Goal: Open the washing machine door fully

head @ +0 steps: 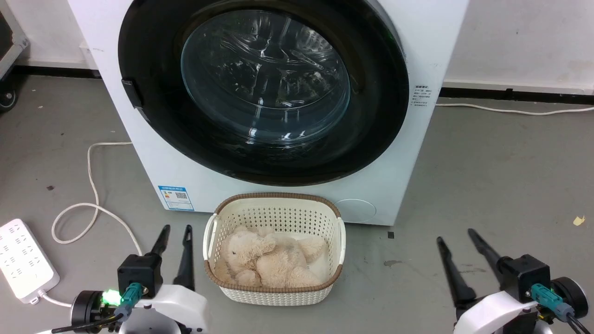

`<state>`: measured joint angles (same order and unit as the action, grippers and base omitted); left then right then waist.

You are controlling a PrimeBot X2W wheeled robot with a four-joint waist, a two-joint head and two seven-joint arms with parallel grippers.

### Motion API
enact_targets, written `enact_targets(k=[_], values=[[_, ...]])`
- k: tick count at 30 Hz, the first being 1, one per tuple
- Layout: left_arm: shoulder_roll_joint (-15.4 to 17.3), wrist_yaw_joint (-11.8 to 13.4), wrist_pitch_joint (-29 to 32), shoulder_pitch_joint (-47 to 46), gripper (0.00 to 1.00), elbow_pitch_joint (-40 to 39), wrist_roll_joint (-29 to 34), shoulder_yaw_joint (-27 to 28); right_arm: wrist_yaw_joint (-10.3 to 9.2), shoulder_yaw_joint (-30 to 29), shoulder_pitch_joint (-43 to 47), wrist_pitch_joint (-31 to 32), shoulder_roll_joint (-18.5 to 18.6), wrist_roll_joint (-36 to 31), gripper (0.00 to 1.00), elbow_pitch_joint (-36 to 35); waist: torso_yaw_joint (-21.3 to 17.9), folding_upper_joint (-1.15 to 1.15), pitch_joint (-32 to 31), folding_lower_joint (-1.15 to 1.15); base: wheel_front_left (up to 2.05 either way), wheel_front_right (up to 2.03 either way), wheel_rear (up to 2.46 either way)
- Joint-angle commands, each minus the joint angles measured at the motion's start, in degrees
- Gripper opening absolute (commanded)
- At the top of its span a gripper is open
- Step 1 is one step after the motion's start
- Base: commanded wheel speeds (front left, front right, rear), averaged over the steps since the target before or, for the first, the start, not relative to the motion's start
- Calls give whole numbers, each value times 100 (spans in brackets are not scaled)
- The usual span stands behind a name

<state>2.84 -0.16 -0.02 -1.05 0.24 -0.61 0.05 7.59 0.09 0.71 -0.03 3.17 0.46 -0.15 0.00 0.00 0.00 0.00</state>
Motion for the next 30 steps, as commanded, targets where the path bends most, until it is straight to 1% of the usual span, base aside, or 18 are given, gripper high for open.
enact_targets(k=[1, 18, 30], values=[[0, 1, -5, 1, 100, 0, -1, -6, 0, -3, 1, -5, 0, 7, 100, 0, 0, 0, 1, 0, 0, 0, 0], [1, 45, -209, 31, 100, -31, -24, -104, -1, -60, 16, -208, -4, 186, 100, -43, 7, 0, 68, 0, 0, 0, 0], [1, 74, -352, -58, 100, -91, -52, -197, -2, -90, -76, -352, -7, 225, 100, -114, 65, 0, 358, 0, 0, 0, 0]])
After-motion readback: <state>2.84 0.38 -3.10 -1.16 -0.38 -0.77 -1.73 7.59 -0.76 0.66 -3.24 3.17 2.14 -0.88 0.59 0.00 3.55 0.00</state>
